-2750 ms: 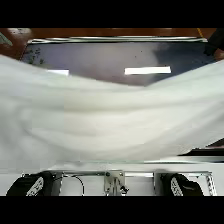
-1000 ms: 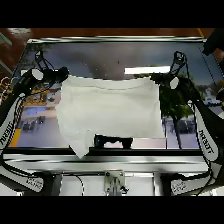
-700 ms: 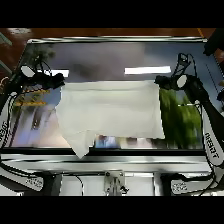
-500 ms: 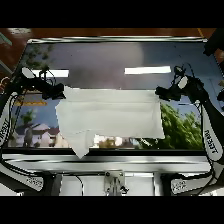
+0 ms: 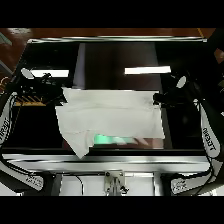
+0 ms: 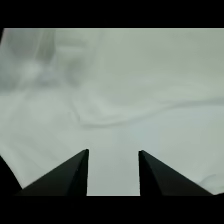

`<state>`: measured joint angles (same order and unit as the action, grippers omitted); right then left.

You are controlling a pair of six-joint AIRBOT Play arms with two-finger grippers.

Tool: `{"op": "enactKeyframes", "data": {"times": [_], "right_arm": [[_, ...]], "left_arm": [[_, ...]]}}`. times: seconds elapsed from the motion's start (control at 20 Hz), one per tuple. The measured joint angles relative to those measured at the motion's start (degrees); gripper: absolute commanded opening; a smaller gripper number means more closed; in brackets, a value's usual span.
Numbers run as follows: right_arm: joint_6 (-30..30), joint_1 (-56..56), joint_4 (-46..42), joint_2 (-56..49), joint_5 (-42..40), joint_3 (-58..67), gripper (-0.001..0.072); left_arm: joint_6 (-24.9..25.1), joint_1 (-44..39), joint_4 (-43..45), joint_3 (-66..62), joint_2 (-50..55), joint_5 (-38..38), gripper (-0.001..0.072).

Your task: Fold the shirts.

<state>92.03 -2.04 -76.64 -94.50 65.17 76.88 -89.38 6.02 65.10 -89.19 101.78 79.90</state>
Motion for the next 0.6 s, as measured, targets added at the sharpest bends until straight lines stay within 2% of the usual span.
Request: {"op": "enactKeyframes", "data": {"times": [0.25,0.3,0.45,0.6], "right_arm": [[-6.7,-0.5,-10.3,7.0,14.5,4.9,0.0532],[-7.6,-1.6,-11.8,8.6,16.7,4.9,0.0532],[-9.6,-6.9,-9.0,13.6,21.1,1.5,0.0532],[-11.4,-11.5,-3.9,16.9,22.4,-4.5,0.0533]], "left_arm": [[1.4,4.0,0.3,0.4,-4.8,9.0,0.0309],[1.7,4.8,0.8,2.2,-6.5,10.1,0.0343],[2.9,6.8,1.4,14.9,-14.2,9.9,0.0343],[4.1,8.2,0.8,31.8,-23.0,5.2,0.0345]]}}
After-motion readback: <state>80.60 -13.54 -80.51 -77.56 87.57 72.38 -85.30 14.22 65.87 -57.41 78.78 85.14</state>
